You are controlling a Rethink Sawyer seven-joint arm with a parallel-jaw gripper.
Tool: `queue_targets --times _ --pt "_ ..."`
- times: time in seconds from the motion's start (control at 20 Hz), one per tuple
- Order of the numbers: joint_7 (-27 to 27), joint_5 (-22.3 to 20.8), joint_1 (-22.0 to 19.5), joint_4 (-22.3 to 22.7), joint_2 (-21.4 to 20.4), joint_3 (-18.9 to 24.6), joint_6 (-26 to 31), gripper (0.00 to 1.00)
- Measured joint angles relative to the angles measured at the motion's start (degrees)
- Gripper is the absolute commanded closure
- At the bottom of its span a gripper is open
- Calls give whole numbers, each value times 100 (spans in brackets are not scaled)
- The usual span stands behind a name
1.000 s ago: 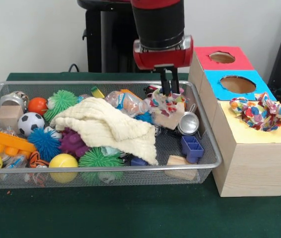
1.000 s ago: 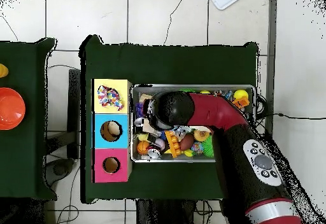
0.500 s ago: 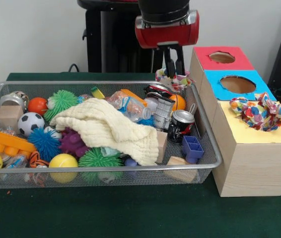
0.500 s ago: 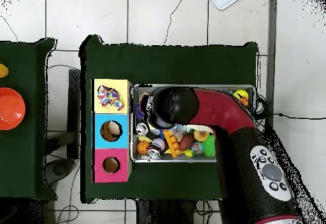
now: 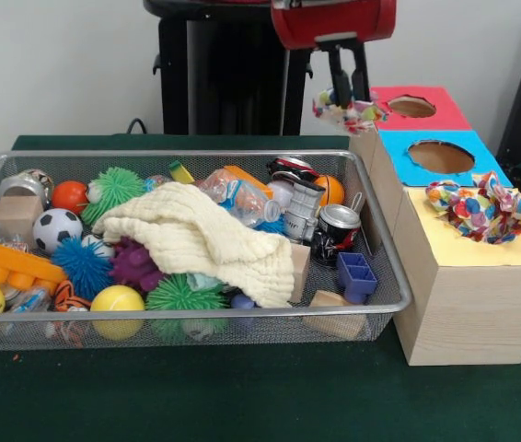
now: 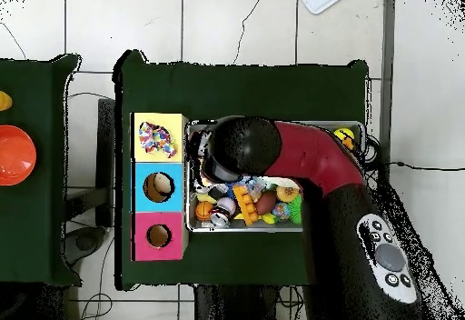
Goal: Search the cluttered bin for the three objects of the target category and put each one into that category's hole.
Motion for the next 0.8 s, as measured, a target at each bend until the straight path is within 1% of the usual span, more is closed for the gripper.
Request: queue_targets --times 0.4,0.8 --pt "0 473 446 -40 -55 2 0 100" --pt "0 732 728 -54 -43 1 0 100"
